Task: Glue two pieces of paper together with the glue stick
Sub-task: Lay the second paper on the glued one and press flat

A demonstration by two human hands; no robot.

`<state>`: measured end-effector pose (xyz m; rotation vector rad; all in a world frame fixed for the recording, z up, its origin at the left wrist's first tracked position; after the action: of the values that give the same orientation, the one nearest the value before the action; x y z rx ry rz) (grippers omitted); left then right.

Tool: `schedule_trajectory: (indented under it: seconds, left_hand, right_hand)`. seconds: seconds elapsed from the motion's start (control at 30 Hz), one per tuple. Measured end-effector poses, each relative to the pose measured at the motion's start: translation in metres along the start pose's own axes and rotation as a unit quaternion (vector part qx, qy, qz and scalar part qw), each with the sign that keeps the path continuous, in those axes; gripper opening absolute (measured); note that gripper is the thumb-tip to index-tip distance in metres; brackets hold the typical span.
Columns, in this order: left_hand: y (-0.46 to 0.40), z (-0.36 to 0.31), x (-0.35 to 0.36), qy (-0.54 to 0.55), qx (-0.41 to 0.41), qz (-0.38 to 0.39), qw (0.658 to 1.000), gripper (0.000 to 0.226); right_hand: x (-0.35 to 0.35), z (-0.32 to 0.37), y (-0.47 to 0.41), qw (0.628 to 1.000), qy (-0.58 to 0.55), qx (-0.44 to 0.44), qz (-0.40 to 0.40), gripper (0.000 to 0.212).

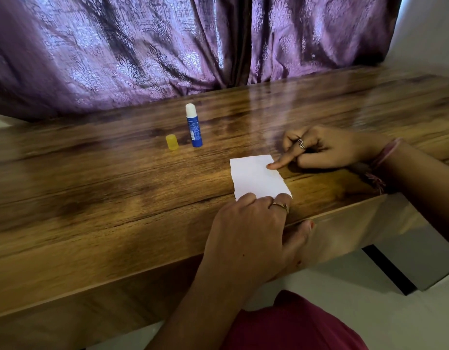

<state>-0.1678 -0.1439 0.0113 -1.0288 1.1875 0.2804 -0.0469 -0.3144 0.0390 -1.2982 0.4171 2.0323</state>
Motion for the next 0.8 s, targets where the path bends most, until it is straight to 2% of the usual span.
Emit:
schedule_trajectory:
  seconds: [0.33, 0.47, 0.67, 0.8]
  left_hand:
    - [0.0, 0.001, 0.0, 0.046, -0.027, 0.027, 0.998, 0.051]
    - [0.002, 0.004, 0.0, 0.077, -0.053, 0.013, 0.996, 0.057]
    - [0.007, 0.013, 0.002, 0.047, -0.141, -0.027, 0.988, 0.06]
    - [0.014, 0.022, 0.001, -0.004, -0.188, -0.014, 0.982, 0.061]
  right_hand:
    - [-0.004, -0.016, -0.014, 0.999, 0.001, 0.035, -0.032, 0.036]
    - [0.002, -0.009, -0.008, 0.997, 0.005, 0.05, -0.055, 0.037]
    - [0.012, 0.011, 0.009, 0.99, 0.047, 0.074, -0.107, 0.026]
    - [0.017, 0.029, 0.026, 0.976, 0.105, 0.122, -0.146, 0.041]
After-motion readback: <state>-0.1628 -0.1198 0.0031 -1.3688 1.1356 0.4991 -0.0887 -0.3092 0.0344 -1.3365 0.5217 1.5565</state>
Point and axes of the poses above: each hand's wrist, its own y-axis away from the middle knuckle, its own x-axis out of the palm, z = x × y, the point moved 3 cm from there along -y, towards the middle knuckle, and after that the axes turned 5 degrees about x, right-handed, at the moved point
